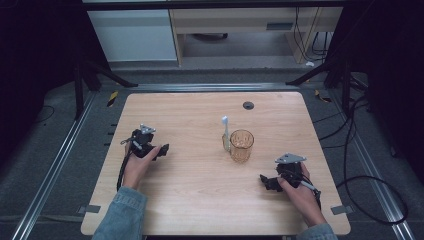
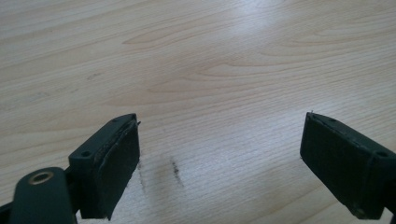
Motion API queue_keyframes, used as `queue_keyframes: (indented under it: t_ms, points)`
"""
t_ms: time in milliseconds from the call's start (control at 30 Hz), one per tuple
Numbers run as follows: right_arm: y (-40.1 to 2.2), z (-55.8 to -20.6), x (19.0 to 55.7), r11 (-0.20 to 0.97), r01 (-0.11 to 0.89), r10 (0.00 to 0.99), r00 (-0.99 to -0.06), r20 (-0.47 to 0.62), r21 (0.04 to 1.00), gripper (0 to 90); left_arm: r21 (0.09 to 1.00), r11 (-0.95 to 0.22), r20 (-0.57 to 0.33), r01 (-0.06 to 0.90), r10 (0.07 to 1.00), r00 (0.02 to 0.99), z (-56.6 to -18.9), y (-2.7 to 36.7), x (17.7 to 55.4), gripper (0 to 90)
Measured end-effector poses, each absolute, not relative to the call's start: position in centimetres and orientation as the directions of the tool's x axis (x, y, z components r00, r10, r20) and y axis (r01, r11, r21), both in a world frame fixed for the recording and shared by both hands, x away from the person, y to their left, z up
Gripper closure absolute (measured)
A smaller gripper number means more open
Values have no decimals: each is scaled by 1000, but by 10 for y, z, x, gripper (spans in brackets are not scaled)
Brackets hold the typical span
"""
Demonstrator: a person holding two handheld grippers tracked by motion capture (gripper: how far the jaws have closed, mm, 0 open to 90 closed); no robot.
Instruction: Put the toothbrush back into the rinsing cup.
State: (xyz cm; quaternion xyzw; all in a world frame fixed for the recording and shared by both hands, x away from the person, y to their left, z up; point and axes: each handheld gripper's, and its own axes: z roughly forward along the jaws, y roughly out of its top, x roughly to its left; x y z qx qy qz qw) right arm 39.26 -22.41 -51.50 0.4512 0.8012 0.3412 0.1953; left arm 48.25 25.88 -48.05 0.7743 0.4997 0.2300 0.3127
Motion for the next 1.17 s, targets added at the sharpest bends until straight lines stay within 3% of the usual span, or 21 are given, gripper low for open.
queue_keyframes:
  t_ms: [600,800,1167]
  points:
    - [-224,-515,393,360,589,855,-519,-3,724,4,697,-334,64,634,910,409,-501,263,489,98]
    - [-224,-515,393,361,588,854,-520,-4,724,4,706,-301,22,641,914,405,-505,265,490,78]
    - [-224,-515,392,363,587,854,-520,-6,724,4,715,-288,24,637,921,389,-509,267,491,12]
